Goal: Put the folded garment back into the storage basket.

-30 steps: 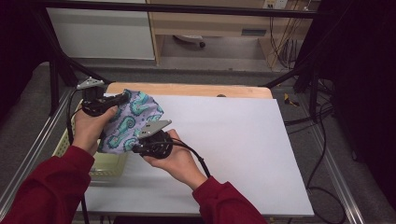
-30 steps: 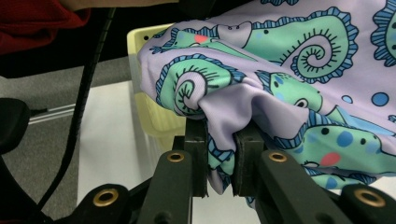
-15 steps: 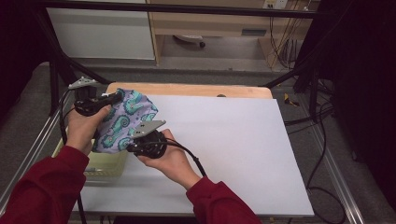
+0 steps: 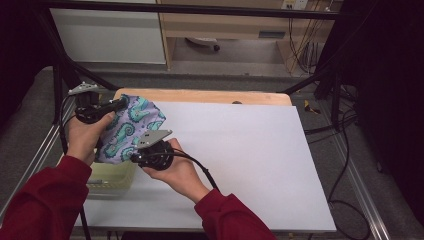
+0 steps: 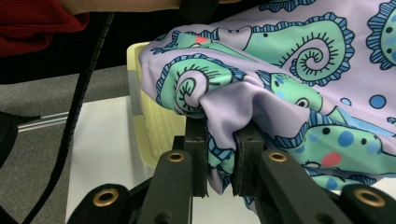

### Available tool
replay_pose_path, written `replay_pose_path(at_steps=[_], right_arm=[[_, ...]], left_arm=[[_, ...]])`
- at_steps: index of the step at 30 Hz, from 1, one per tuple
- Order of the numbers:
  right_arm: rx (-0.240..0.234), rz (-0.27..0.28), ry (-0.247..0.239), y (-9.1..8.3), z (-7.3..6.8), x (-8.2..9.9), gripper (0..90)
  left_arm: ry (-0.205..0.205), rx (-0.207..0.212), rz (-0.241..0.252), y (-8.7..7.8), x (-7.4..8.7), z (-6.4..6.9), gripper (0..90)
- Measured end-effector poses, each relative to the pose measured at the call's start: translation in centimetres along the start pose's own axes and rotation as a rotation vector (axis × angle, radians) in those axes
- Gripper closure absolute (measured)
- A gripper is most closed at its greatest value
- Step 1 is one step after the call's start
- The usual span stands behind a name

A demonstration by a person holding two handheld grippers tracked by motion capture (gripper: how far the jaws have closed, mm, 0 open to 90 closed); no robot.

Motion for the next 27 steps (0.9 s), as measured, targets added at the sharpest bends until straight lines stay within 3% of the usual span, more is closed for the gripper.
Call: replay_pose_path(at_steps=[27], right_arm=[[-0.028,0.022,-0.006,2.2,-1.4,-1.8,79.8]], left_arm=[[0.0,-0.028,-0.002,-2.2,-0.3,-2.1,85.8]])
Point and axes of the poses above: each handheld gripper's, and its own axes: y roughly forward along the jaws, x roughly out of its underside, z roughly to its right, the point moved 8 cm from there along y, roughly forward along the jaws, and after that the axes turned 3 degrees about x, right-handed, at the moved point
